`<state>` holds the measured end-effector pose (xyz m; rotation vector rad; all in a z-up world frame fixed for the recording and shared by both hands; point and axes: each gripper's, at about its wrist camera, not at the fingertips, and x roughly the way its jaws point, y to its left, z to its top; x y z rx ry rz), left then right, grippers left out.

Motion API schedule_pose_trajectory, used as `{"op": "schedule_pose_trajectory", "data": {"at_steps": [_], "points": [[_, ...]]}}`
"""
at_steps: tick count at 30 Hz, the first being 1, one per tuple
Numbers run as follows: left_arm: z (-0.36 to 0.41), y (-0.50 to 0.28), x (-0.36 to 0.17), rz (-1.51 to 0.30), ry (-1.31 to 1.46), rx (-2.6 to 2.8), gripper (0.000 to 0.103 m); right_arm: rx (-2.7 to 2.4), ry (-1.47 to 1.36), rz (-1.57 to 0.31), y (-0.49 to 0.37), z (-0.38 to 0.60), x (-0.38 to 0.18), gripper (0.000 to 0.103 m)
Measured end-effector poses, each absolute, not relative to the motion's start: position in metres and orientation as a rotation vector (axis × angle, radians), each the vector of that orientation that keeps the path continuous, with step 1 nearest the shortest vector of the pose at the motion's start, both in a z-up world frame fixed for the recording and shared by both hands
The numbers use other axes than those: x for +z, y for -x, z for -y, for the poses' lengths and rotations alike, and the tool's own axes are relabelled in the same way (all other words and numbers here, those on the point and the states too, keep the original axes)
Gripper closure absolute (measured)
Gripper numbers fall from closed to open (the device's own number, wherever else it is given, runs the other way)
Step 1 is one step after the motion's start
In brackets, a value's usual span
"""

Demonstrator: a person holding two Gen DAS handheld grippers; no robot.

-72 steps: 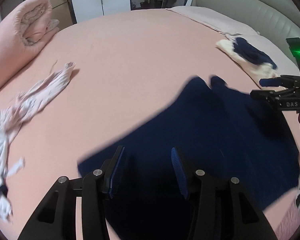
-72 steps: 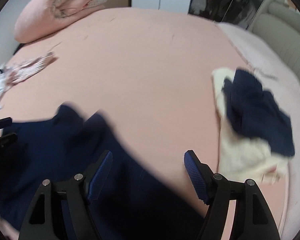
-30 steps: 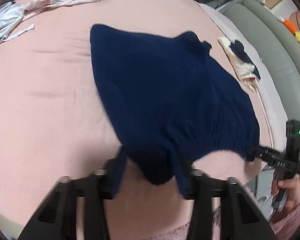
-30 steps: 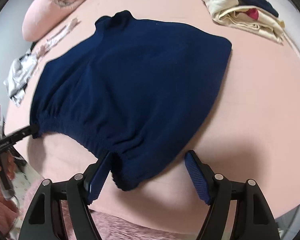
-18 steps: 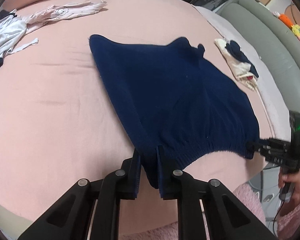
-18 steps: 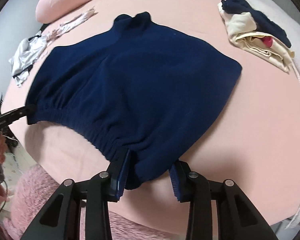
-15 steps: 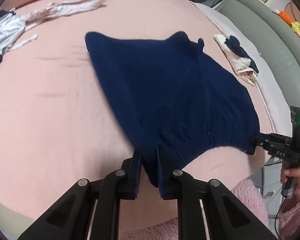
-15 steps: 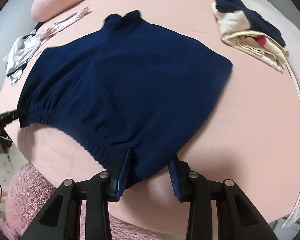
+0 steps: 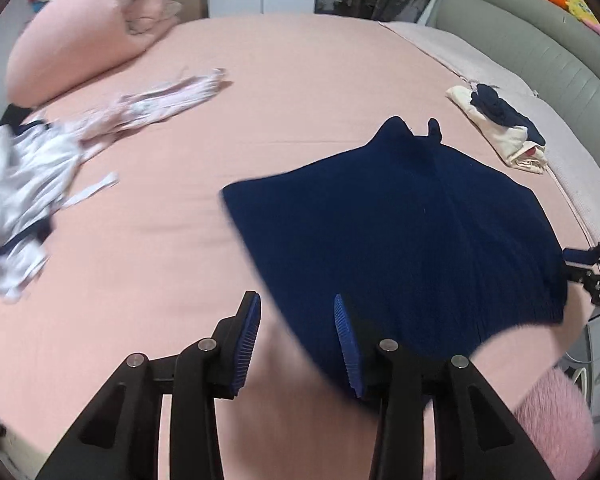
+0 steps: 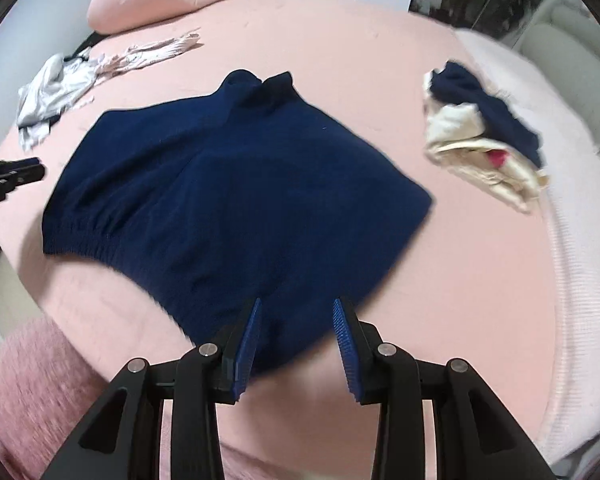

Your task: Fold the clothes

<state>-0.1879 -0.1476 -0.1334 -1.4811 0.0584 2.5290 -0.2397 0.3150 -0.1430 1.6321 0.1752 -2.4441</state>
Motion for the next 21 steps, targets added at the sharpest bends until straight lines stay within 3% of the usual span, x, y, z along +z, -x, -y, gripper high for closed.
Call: {"op": "schedule_pose_trajectory", "data": {"at_steps": [4, 8, 12, 16, 20, 21], "points": [[0.121, 0.219, -0.156, -0.084, 1.484, 2.446, 0.068, -2.401, -1.582, -0.061, 0.27, -0.279, -0.148, 0.066], [0.109, 0.231, -0.183, -0.171, 1.539, 2.422, 0.068, -2.296, -1.472, -0.177, 0.308, -0.208, -0.155, 0.066], [0.129, 0.238, -0.184, -0.33, 1.556, 2.548, 0.065, -2.154, -1.571, -0.31, 0.341, -0.177, -0.191, 0.066], [0.176, 0.251, -0.176, -0.155, 1.64, 2.609, 0.066, -2.093, -1.587, -0.34, 0.343, -0.194, -0.189, 0.066], [0.14, 0.244, -0.158, -0.058, 1.468, 2.46, 0.067, -2.128, -1.519, -0.307, 0.354, -0.192, -0.173, 0.065], [0.126, 0.24, -0.158, -0.027, 1.444, 2.396, 0.067, -2.124, -1.51, -0.316, 0.358, -0.187, -0.174, 0.057]]}}
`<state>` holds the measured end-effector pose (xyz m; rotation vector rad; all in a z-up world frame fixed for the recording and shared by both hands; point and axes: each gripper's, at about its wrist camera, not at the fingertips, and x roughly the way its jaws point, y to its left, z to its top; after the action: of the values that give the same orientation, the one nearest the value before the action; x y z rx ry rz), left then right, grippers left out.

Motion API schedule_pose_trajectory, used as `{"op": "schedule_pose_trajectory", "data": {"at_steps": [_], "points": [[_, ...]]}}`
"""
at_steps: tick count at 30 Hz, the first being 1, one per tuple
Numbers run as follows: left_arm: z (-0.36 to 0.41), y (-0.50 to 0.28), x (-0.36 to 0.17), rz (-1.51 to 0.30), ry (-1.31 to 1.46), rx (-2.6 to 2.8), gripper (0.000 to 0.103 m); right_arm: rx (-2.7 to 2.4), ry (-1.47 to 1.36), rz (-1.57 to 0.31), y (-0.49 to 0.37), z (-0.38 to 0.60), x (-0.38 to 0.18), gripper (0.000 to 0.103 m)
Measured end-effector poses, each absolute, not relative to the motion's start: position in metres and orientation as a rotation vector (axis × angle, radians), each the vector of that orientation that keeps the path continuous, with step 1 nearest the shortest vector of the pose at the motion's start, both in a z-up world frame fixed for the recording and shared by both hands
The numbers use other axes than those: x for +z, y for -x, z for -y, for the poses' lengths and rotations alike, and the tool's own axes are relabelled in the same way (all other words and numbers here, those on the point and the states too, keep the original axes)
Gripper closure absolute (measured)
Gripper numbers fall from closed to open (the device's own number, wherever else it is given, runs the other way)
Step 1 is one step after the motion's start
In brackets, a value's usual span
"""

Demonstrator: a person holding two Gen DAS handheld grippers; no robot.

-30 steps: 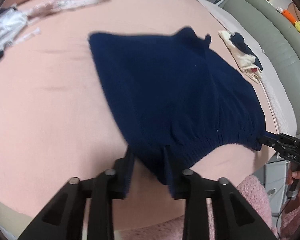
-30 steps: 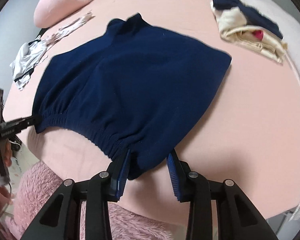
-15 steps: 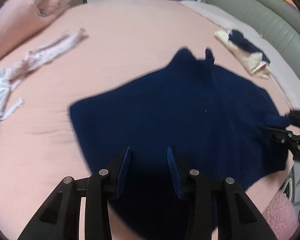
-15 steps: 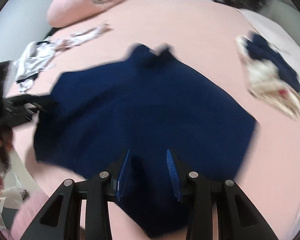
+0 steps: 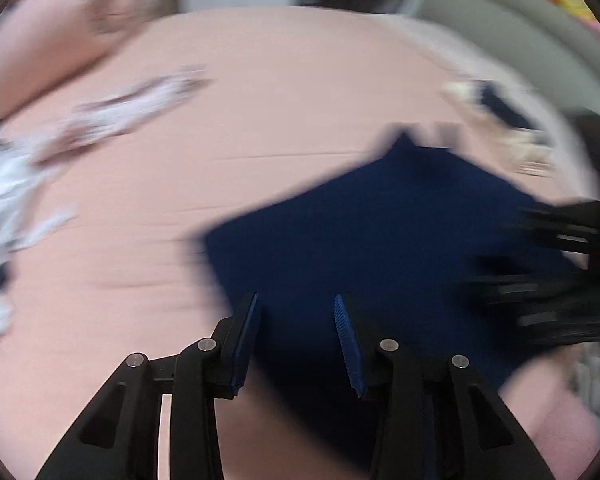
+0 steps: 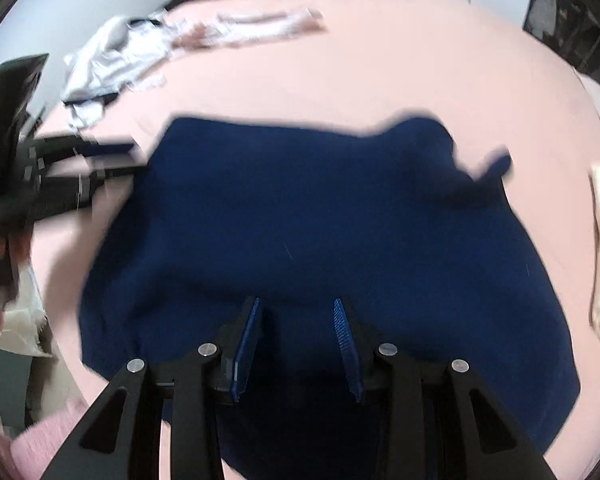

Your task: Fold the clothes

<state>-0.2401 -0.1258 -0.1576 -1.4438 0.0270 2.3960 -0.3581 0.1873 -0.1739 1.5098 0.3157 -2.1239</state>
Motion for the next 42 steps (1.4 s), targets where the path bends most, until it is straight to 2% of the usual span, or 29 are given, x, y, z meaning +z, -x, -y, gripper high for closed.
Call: {"op": "schedule_pose_trajectory", "data": {"at_steps": [2, 5, 9, 12, 15, 17, 19, 22, 24, 27, 29, 32, 34, 36, 37, 38, 42], "points": [[0.099, 0.235, -0.169, -0.075, 1.456, 2.311, 0.067, -2.057, -1.598, -0.366, 0.36, -0.181, -0.189, 0.046], [0.081, 0.241, -0.195, -0.237, 1.478, 2.325, 0.065, -2.005, -1.614, -0.425, 0.349, -0.184, -0.19, 0.044], [0.115, 0.267, -0.184, -0.121, 1.506, 2.511, 0.066, -1.915, -1.628, -0.406, 0.343, -0.207, -0.176, 0.044], [0.125, 0.279, -0.175, 0.08, 1.464, 2.448, 0.067, -2.022, -1.562, -0.318, 0.366, -0.222, -0.156, 0.044], [0.11, 0.286, -0.19, -0.014, 1.499, 2.422, 0.067, -2.143, -1.558, -0.289, 0.403, -0.227, -0.158, 0.043], [0.105, 0.292, -0.2, -0.069, 1.509, 2.42, 0.067, -2.144, -1.595, -0.372, 0.422, -0.224, -0.174, 0.043], [0.11, 0.298, -0.197, -0.047, 1.492, 2.468, 0.067, -2.147, -1.602, -0.443, 0.436, -0.22, -0.186, 0.043], [0.116, 0.308, -0.187, -0.019, 1.499, 2.567, 0.067, -2.3, -1.524, -0.42, 0.449, -0.223, -0.171, 0.043], [0.109, 0.3, -0.176, 0.018, 1.436, 2.51, 0.067, -2.328, -1.493, -0.306, 0.448, -0.227, -0.157, 0.043], [0.087, 0.27, -0.165, -0.031, 1.345, 2.394, 0.067, -2.278, -1.471, -0.248, 0.407, -0.226, -0.149, 0.043], [0.07, 0.251, -0.172, -0.127, 1.36, 2.324, 0.067, -2.238, -1.483, -0.29, 0.357, -0.223, -0.156, 0.043], [0.049, 0.223, -0.188, -0.327, 1.396, 2.291, 0.067, -2.203, -1.565, -0.379, 0.324, -0.216, -0.179, 0.043], [0.056, 0.211, -0.183, -0.312, 1.378, 2.313, 0.065, -2.189, -1.598, -0.433, 0.302, -0.234, -0.193, 0.042], [0.072, 0.203, -0.18, -0.296, 1.421, 2.341, 0.058, -2.208, -1.561, -0.402, 0.281, -0.26, -0.188, 0.038], [0.08, 0.202, -0.18, -0.272, 1.431, 2.347, 0.051, -2.21, -1.583, -0.386, 0.273, -0.274, -0.185, 0.037], [0.087, 0.2, -0.179, -0.244, 1.441, 2.352, 0.049, -2.224, -1.587, -0.353, 0.266, -0.286, -0.18, 0.037], [0.074, 0.208, -0.163, -0.137, 1.371, 2.389, 0.048, -2.355, -1.563, -0.246, 0.256, -0.314, -0.166, 0.037]]}}
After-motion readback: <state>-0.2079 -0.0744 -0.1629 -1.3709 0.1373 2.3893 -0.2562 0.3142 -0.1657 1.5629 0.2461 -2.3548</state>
